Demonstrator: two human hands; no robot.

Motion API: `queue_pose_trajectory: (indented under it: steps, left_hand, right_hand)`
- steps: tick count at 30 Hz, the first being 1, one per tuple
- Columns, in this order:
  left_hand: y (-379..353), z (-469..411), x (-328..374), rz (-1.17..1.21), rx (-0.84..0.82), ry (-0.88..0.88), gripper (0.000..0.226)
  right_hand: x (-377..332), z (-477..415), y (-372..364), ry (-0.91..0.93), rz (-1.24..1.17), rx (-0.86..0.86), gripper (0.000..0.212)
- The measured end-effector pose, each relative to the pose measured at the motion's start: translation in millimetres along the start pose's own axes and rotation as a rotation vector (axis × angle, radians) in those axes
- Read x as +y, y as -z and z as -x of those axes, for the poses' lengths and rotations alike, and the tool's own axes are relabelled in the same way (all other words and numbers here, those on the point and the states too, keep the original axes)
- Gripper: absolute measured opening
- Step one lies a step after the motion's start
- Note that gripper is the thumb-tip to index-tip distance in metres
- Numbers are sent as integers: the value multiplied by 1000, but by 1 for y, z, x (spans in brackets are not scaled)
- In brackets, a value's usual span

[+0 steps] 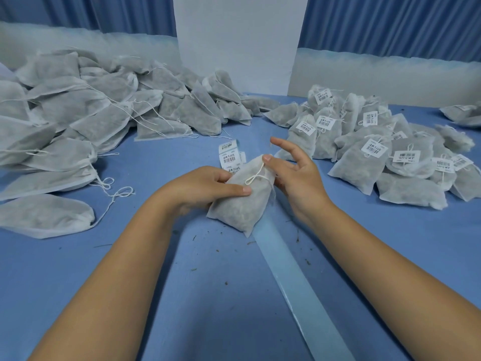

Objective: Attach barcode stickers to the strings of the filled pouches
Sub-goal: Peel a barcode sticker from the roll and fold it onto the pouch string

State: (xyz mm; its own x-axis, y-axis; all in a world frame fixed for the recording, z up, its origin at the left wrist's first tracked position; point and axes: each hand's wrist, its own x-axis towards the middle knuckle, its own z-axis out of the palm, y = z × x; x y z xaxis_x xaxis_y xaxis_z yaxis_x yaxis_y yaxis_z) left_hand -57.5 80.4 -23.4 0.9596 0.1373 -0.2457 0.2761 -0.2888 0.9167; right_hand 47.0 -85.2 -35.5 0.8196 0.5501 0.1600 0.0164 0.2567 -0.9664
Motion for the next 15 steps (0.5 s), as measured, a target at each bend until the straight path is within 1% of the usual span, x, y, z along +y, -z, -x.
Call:
queue_pose_trajectory:
  steps: [2,5,8,9,13,15]
  left_hand:
    - [1,0,0,47,-9,3,40]
    - [0,2,2,37,-51,3,40]
    - [-2,3,3,39,15,18,57]
    - [-4,2,4,53,49,21,58]
    - [-8,-1,4,21,123,7,38]
    - [-6,-2,3,23,148,12,42]
  right_hand:
    - [0,0,1,-3,9,2,36]
    - [0,-1,1,5,13,5,36]
    - [0,0,2,17,11,-7,36]
    - [0,0,2,20,7,-14,36]
    - [1,-1,0,27,25,3,33]
    - [0,-2,0,43,53,52,28]
